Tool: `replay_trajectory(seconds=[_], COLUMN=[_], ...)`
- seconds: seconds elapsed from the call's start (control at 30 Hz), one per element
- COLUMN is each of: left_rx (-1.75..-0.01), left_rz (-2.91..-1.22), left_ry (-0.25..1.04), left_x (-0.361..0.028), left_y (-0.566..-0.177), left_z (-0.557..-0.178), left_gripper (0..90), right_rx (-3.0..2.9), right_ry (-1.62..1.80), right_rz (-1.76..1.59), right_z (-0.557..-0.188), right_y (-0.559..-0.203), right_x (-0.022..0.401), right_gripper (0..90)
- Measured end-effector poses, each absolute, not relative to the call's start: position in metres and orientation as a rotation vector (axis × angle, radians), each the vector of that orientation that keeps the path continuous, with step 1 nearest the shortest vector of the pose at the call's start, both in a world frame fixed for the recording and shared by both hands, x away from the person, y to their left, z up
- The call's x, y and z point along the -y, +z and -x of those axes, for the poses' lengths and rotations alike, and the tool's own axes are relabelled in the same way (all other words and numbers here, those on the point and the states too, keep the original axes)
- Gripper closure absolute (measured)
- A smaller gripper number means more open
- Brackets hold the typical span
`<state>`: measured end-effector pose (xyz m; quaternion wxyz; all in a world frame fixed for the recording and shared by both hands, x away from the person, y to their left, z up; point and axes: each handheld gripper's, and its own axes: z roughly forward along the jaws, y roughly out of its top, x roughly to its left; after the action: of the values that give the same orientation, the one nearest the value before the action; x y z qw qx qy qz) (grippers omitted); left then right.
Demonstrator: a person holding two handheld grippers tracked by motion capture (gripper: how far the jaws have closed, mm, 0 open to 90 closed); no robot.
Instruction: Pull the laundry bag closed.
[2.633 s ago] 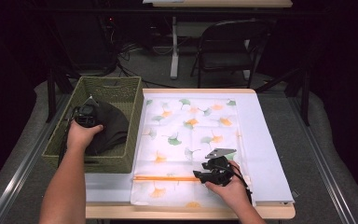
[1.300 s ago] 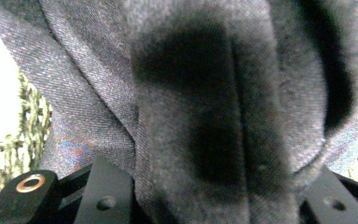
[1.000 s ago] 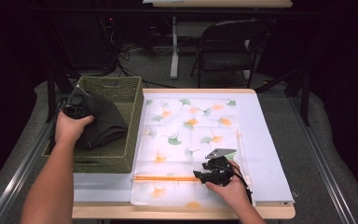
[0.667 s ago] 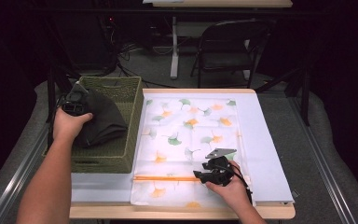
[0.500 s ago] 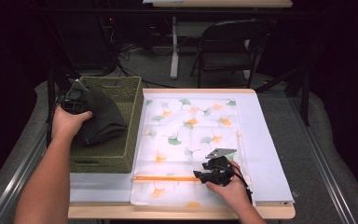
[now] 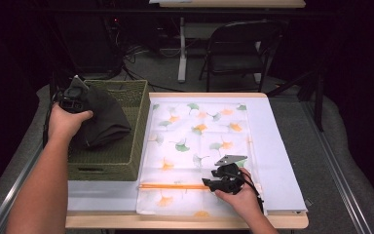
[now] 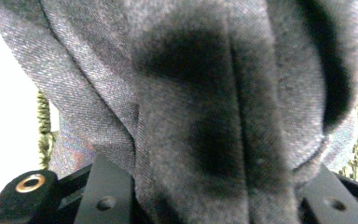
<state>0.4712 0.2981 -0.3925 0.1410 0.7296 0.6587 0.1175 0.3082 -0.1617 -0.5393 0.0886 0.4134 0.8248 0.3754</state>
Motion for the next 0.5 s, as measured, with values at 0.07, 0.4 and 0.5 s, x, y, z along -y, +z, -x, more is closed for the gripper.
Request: replay_trajectory(seconds=[0.07,0.4,0.5], left_rx=[-1.902,-1.879,-1.871], left_rz=[-2.108,-2.127,-2.135], left_ry=[0.34,0.342,0.353], left_x=[-0.298,-0.296,-0.294], left_y=[-0.389,-0.372,-0.366], left_z=[-0.471,-0.467,-0.466], left_gripper=[58.1,57.9,57.9], right_rx=[-2.455,-2.453,-2.455], right_ry=[1.117,1.115,1.116], right_rz=[-1.231,-1.237,-1.23], right_z=[-0.308,-0.308,-0.308], right_y=[-0.539,-0.539,-0.539], right_x=[0.162,0.162,0.162], right_gripper=[49.3,49.3,49.3])
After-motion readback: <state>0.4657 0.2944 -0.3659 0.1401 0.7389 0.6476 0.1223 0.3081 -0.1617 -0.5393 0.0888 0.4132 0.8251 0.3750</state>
